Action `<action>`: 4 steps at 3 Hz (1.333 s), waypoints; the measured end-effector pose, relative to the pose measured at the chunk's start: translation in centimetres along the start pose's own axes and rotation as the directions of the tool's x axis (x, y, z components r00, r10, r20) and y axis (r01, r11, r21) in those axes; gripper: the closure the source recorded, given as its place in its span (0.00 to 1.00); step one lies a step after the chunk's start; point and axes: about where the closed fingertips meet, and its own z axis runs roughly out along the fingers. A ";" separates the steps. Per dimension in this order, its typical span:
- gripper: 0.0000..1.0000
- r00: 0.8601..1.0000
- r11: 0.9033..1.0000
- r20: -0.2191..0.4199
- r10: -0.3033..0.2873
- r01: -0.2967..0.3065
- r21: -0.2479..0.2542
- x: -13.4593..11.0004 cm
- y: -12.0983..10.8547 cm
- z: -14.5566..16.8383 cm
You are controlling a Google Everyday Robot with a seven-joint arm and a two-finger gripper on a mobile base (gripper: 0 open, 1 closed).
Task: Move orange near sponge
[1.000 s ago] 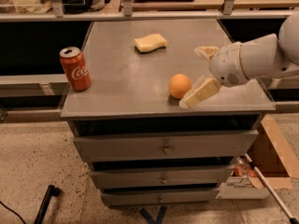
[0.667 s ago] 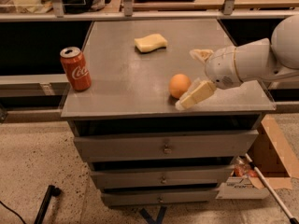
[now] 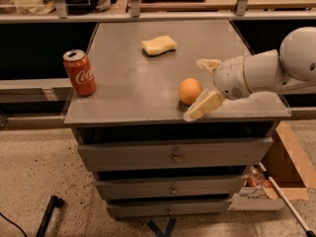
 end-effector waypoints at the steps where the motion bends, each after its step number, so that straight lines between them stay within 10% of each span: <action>1: 0.00 0.998 0.998 0.003 0.055 -0.055 0.000 0.7 -0.2 0.7; 4: 0.65 0.990 0.989 0.019 0.143 -0.142 -0.038 1.2 0.0 2.3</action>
Offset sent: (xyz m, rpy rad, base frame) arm 0.0103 0.0071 -0.0250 0.0926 0.1321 -0.0568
